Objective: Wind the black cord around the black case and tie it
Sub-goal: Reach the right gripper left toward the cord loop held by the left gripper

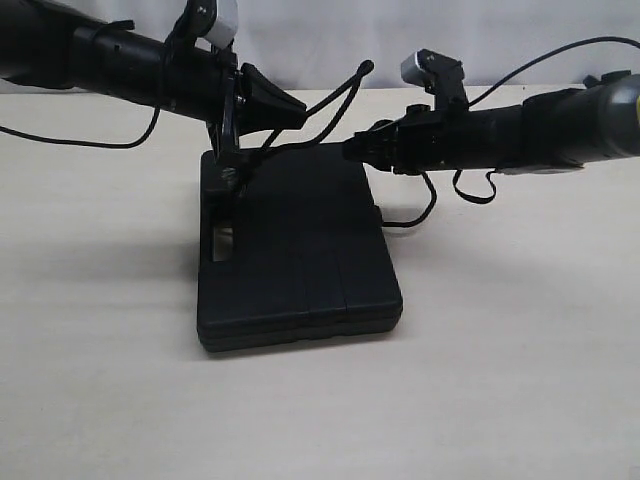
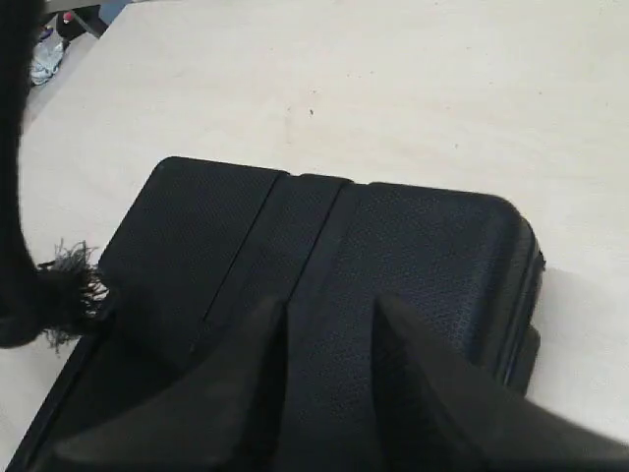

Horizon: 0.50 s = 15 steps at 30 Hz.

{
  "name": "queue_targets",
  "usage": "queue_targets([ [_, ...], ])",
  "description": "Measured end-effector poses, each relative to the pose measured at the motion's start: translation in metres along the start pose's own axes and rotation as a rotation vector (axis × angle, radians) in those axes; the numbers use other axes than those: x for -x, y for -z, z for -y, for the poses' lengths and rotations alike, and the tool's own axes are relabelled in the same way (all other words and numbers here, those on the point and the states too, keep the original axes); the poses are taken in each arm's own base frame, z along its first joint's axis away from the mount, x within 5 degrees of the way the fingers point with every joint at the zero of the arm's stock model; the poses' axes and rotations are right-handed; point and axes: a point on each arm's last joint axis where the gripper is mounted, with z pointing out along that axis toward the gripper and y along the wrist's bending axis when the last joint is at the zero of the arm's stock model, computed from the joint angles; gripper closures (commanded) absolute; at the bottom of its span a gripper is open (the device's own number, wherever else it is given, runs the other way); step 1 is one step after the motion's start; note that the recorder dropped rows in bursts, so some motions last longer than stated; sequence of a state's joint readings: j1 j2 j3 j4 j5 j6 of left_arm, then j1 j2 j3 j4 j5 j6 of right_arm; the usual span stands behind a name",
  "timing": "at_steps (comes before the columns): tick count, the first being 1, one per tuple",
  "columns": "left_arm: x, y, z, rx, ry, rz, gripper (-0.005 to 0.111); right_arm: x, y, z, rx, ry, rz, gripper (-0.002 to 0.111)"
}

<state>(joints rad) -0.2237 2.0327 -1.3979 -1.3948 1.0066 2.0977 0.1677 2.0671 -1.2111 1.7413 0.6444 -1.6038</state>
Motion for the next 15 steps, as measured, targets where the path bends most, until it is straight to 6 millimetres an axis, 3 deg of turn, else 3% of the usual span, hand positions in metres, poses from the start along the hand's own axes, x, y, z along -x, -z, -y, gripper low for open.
queue_targets([
  [6,0.001,0.0,0.0,0.004,0.005,0.006,0.107,0.003,0.004,-0.007,0.105,-0.003,0.013,0.055],
  [15,0.001,0.0,-0.001,0.007,0.006,0.006,0.107,0.012,0.016,-0.014,0.201,0.007,0.044,0.055],
])
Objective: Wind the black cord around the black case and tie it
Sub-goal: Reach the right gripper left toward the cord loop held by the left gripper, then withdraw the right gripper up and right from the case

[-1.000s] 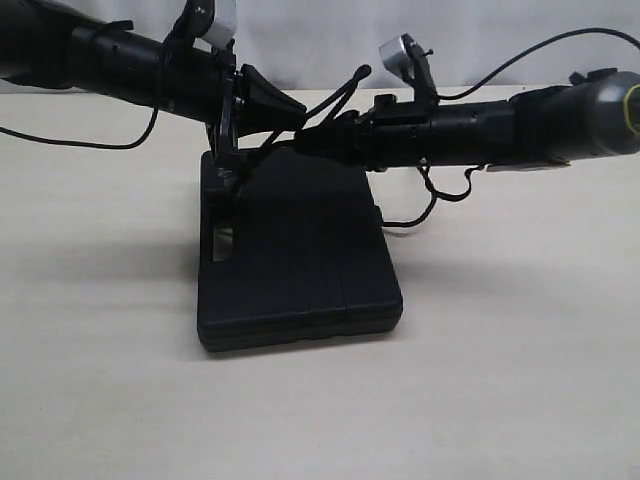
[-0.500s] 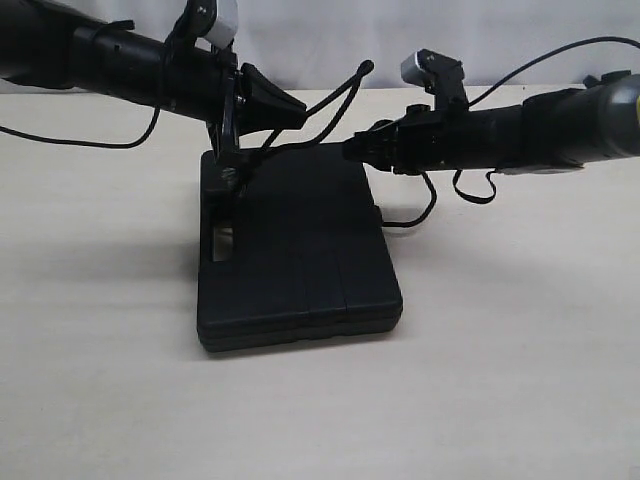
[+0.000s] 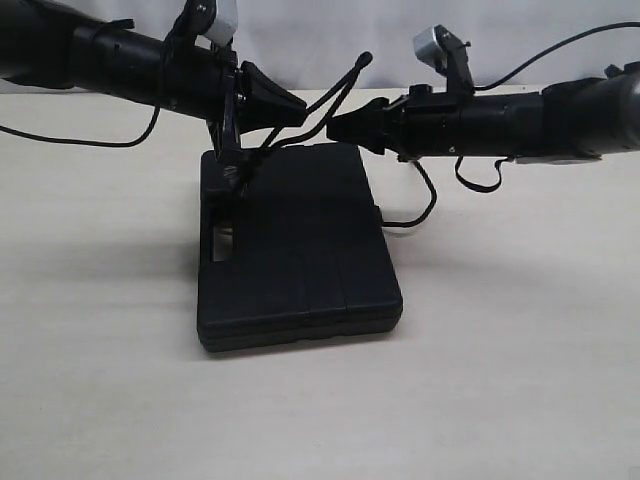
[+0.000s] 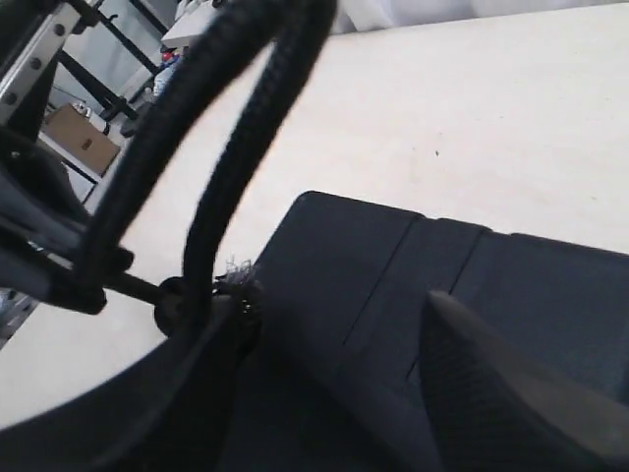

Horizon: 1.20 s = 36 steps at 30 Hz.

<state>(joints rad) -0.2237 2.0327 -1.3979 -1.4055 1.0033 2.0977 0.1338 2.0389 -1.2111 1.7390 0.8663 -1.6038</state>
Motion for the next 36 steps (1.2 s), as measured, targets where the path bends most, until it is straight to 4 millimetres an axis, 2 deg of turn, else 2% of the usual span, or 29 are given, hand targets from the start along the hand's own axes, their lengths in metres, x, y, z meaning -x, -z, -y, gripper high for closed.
queue_targets([
  [8,0.0,0.0,0.0,0.003,0.0,-0.002,0.107,-0.003,0.0,-0.009,0.086,0.03,-0.038,0.055],
  [14,0.0,0.0,-0.001,0.008,0.001,-0.002,0.107,-0.003,0.003,-0.007,-0.002,0.025,-0.095,0.055],
  [18,0.0,0.0,-0.001,0.011,0.002,-0.002,0.107,0.006,0.005,-0.022,0.127,-0.054,-0.01,0.055],
  [22,0.0,0.0,0.0,0.001,0.002,0.004,0.107,0.005,-0.002,-0.016,0.001,-0.056,-0.001,0.055],
  [27,0.001,0.0,0.002,-0.017,0.002,0.014,0.107,0.0,-0.016,-0.021,-0.089,-0.015,-0.023,0.055],
  [30,0.002,0.0,0.004,-0.04,0.002,0.027,0.107,-0.002,-0.017,-0.011,-0.207,-0.011,-0.027,0.055],
  [36,0.001,0.0,0.002,-0.02,-0.006,0.016,0.107,-0.01,-0.019,0.005,-0.307,-0.019,-0.047,0.055],
])
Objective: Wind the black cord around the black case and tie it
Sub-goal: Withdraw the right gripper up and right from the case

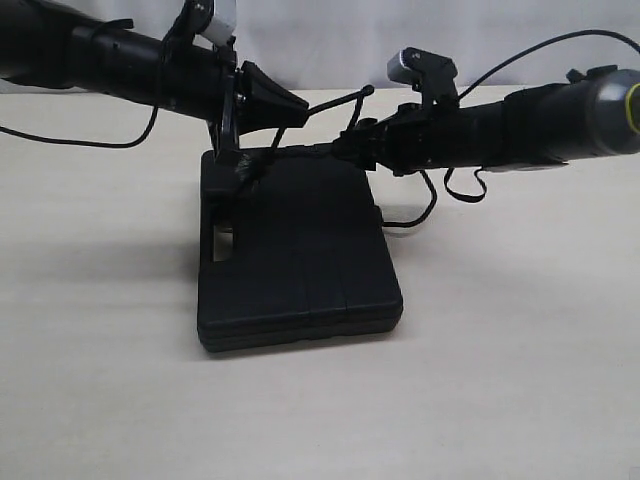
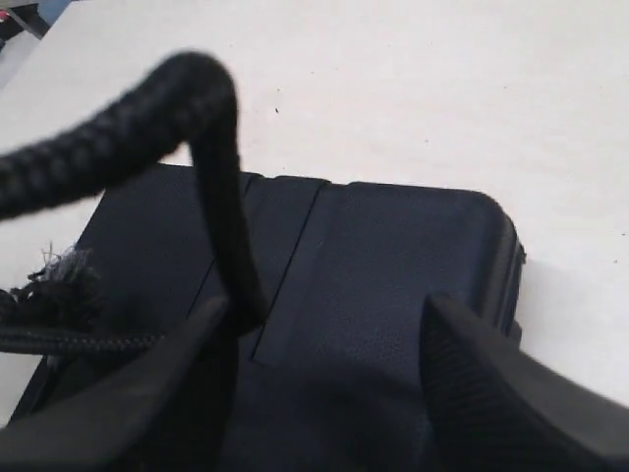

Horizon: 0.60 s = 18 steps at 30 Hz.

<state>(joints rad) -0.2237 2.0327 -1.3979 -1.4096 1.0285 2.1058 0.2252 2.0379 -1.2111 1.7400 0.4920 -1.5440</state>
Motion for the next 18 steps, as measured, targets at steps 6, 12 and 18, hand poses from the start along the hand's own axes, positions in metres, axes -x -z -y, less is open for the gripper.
queue_targets([
  [6,-0.002,0.0,-0.005,0.058,0.024,-0.026,0.107,-0.001,-0.001,0.0,0.001,0.019,-0.002,0.055],
  [12,-0.003,0.0,-0.007,0.079,0.043,-0.027,0.107,0.005,0.009,-0.004,-0.027,0.064,-0.018,0.055],
  [18,-0.002,0.0,-0.007,0.081,0.047,-0.023,0.107,0.02,0.039,-0.006,-0.202,0.104,-0.053,0.055],
])
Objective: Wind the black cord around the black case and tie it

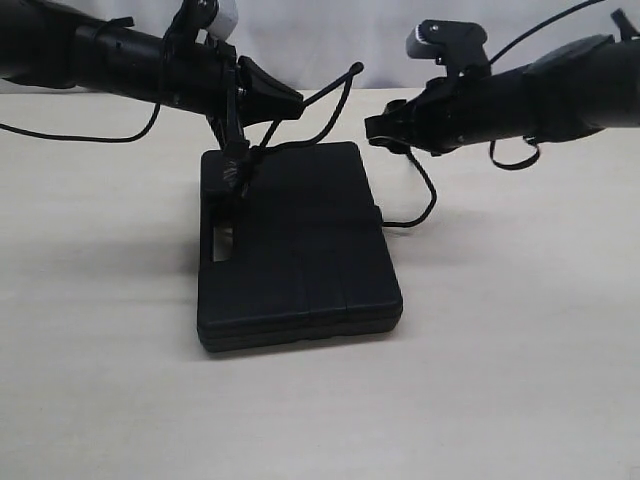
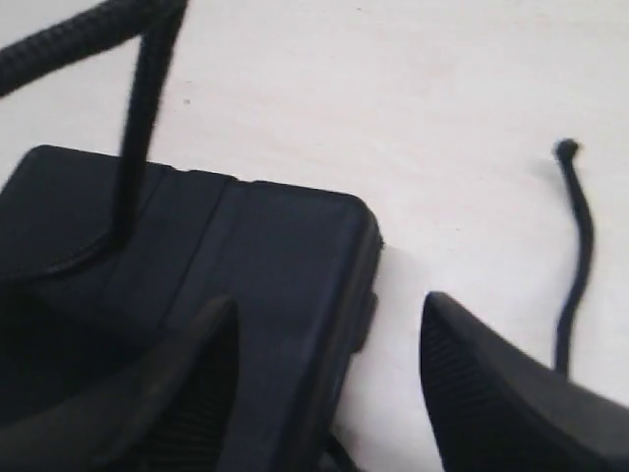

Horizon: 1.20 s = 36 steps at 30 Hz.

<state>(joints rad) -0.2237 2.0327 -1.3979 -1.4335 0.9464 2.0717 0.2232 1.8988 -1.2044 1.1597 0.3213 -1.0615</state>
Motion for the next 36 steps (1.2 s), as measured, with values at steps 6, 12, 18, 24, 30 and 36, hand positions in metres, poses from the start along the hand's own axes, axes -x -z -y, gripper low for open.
queue_targets([
  [6,0.0,0.0,0.0,0.0,0.0,0.0,0.107,-0.006,0.01,0.027,-0.164,-0.06,-0.085,0.055],
  [12,0.0,0.0,0.0,0.0,0.0,0.0,0.107,-0.024,-0.002,0.062,-0.259,-0.145,-0.171,0.055],
  [18,0.0,0.0,0.0,0.0,0.0,0.0,0.107,-0.03,-0.026,0.062,-0.242,-0.12,-0.223,0.056],
  [24,0.0,0.0,0.0,0.0,0.003,0.0,0.107,-0.035,-0.044,0.059,-0.243,-0.085,-0.209,0.081],
  [30,0.0,0.0,0.0,0.0,0.003,0.0,0.107,-0.047,-0.057,0.066,-0.251,-0.052,-0.235,0.103],
  [36,0.0,0.0,0.0,0.002,0.003,0.0,0.107,-0.041,-0.052,0.064,-0.246,0.001,-0.223,0.104],
])
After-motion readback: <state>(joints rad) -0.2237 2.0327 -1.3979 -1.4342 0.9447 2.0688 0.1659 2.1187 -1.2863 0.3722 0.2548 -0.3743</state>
